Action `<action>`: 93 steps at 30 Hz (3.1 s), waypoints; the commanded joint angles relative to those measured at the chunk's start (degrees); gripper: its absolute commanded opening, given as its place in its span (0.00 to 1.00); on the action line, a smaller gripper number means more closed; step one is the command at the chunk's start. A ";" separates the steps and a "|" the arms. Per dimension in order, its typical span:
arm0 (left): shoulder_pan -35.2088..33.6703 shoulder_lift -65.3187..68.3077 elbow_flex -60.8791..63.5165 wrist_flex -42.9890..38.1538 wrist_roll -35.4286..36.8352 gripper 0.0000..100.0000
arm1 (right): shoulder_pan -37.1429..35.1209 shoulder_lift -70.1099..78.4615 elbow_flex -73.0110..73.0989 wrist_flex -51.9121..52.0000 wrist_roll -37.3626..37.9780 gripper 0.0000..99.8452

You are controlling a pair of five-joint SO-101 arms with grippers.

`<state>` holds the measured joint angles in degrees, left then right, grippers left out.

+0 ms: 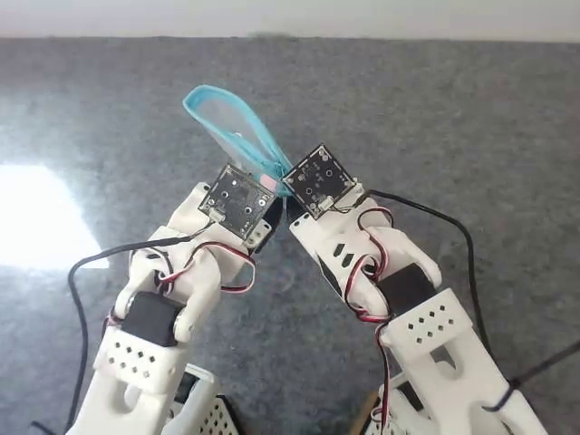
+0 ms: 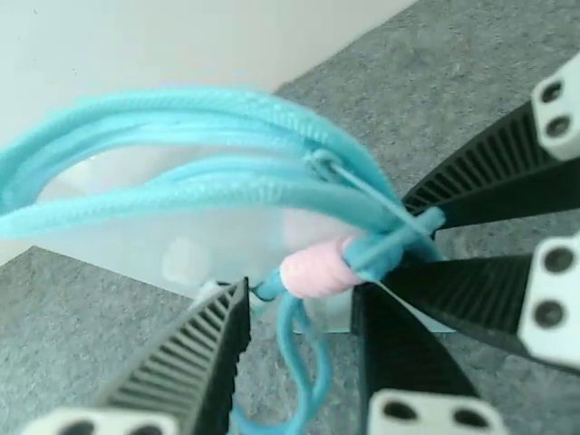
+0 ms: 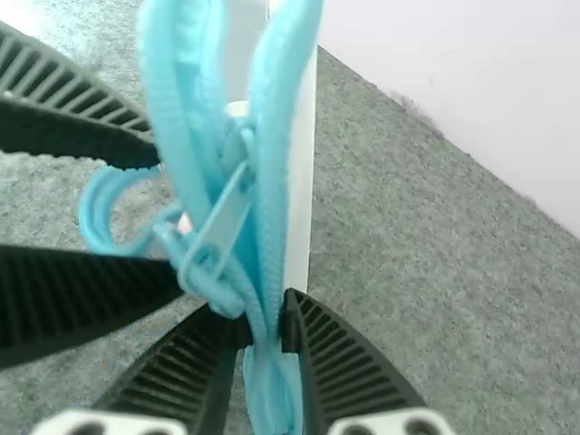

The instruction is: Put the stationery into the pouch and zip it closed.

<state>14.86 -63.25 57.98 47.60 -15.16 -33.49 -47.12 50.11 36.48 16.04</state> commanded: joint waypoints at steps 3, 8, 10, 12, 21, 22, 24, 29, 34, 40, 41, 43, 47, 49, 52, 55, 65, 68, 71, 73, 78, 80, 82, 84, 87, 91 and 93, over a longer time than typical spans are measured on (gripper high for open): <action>0.79 0.09 -0.31 0.44 0.79 0.26 | -0.57 0.66 -2.37 0.40 -0.70 0.01; 0.88 -0.09 1.54 -2.29 0.97 0.26 | -0.40 0.66 -2.37 0.40 -0.79 0.01; 1.14 -0.44 4.18 -6.42 2.55 0.25 | 0.40 1.10 -2.37 0.40 -2.11 0.01; 1.14 0.00 5.85 -10.37 4.75 0.24 | 0.48 1.19 -2.37 0.40 -2.20 0.01; 1.14 0.00 7.78 -15.03 6.59 0.20 | -0.31 1.19 -2.11 0.48 -2.20 0.01; 1.14 -0.09 7.78 -14.95 6.59 0.20 | -0.31 1.27 -2.11 0.48 -2.20 0.01; 1.14 -0.44 7.69 -14.68 6.59 0.18 | -0.31 1.27 -2.11 0.48 -2.20 0.01; 1.76 -0.53 3.38 -7.47 2.99 0.09 | -0.31 1.27 -2.02 0.48 -2.20 0.01; 2.64 -0.53 -5.93 4.31 0.79 0.04 | -0.22 1.27 -1.93 0.48 -2.20 0.01; 3.34 -0.53 -18.24 15.91 -2.99 0.01 | -0.22 1.27 -0.79 0.40 -2.20 0.01; 3.52 -0.53 -20.00 17.58 -2.99 0.01 | -0.22 1.27 -0.62 0.40 -2.20 0.01; 3.69 -0.53 -23.34 20.31 -2.99 0.01 | -0.22 1.27 -0.09 0.22 -2.20 0.01; 3.25 -0.35 -28.26 22.24 -2.99 0.01 | -0.22 1.27 0.79 0.40 -2.20 0.01; 1.93 0.00 -30.02 22.33 -2.99 0.01 | -0.31 1.27 1.93 0.40 -2.20 0.01; -0.62 0.09 -31.43 21.98 -2.99 0.01 | -0.31 1.19 4.22 0.31 -2.20 0.01; -2.90 0.09 -32.48 21.89 -2.99 0.01 | -0.40 1.19 5.98 0.13 -2.11 0.01; -2.99 -1.58 -29.93 32.62 -2.64 0.18 | -0.40 1.19 4.31 0.48 -2.55 0.01; -2.99 -7.30 -27.47 35.60 -2.64 0.28 | -0.48 1.27 1.49 1.36 -2.64 0.01; 0.26 -15.21 -21.76 36.13 -2.64 0.27 | -0.57 1.27 -3.69 5.23 -3.25 0.01; 3.25 -19.87 -15.60 35.69 -2.64 0.27 | -0.40 1.27 -6.07 7.25 -4.13 0.01; 4.04 -24.70 0.04 23.74 -0.62 0.28 | -0.66 1.27 -6.24 7.52 -4.13 0.01; 5.01 -24.70 5.32 18.55 -0.53 0.28 | -0.66 1.27 -6.24 7.69 -4.13 0.01; 5.63 -24.70 8.31 14.86 -0.44 0.28 | -0.66 1.27 -6.24 7.87 -4.13 0.01; 6.07 -24.70 9.19 13.54 -0.35 0.28 | -0.66 1.27 -6.24 7.96 -4.13 0.01; 6.07 -24.70 9.45 12.22 -0.26 0.28 | -0.66 1.27 -6.24 7.87 -4.13 0.01; 6.07 -24.62 9.45 10.99 -0.26 0.27 | -1.27 1.27 -6.24 7.96 -4.13 0.01; 6.07 -24.62 10.42 9.67 -0.26 0.27 | -1.45 1.27 -6.24 7.96 -4.22 0.01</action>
<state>20.57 -87.16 68.00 60.00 -16.57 -34.11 -45.36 47.82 43.87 12.70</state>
